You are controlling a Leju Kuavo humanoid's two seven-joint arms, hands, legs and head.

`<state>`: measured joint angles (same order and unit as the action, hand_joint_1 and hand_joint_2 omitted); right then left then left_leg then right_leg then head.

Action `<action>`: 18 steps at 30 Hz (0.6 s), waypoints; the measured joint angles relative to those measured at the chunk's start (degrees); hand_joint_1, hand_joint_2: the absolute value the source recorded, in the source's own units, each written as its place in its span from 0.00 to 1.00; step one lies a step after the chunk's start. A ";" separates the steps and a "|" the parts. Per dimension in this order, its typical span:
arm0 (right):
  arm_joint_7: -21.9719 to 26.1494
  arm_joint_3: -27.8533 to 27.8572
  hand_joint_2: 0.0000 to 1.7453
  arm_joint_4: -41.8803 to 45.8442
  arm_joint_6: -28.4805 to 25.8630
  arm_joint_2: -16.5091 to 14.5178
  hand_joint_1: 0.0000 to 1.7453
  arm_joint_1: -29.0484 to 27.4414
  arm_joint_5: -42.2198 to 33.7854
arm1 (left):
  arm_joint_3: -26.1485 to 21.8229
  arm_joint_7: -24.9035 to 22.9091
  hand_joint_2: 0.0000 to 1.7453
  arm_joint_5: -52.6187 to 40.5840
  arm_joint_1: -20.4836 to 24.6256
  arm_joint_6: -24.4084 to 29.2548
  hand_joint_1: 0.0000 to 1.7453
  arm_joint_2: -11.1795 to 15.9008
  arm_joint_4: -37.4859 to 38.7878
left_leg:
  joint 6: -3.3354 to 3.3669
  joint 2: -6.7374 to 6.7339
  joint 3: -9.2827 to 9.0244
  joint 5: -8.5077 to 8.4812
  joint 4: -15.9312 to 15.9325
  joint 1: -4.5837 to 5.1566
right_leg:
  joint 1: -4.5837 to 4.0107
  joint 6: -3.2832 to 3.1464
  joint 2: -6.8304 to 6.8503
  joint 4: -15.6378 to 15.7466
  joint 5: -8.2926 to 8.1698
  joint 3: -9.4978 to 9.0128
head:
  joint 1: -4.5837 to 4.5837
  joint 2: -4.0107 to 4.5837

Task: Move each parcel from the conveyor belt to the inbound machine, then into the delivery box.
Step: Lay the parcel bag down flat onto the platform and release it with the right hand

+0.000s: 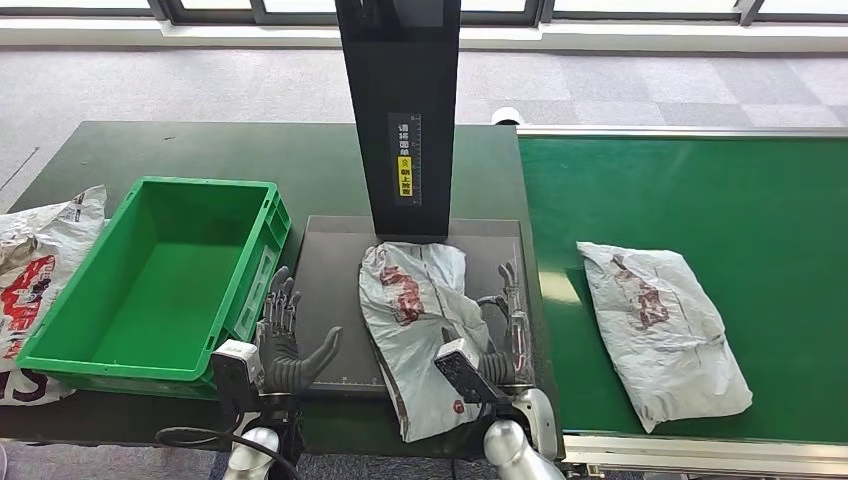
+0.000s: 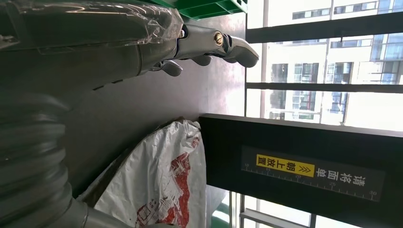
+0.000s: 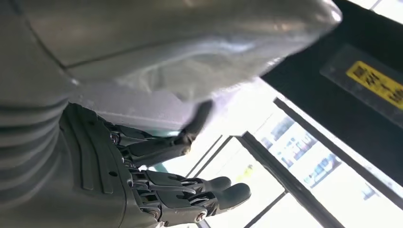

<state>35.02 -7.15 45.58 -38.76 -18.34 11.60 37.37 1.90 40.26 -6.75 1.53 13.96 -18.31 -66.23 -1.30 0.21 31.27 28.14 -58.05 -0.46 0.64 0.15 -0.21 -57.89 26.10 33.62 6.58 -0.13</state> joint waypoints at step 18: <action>5.05 6.76 0.00 39.83 -1.46 -0.64 0.00 -8.26 -2.39 | 0.00 0.00 1.00 -0.86 -0.07 2.32 0.00 0.29 -0.02 | 0.02 -0.01 0.00 0.01 -0.04 0.06 | 0.03 0.02 -0.02 0.01 -0.02 0.03 | 0.00 0.00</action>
<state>40.06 -0.39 85.41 -40.22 -18.98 3.34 34.98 1.90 40.26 -7.61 1.46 16.27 -18.02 -66.25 -1.28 0.20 31.27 28.15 -58.09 -0.40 0.66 0.17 -0.23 -57.88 26.09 33.65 6.58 -0.13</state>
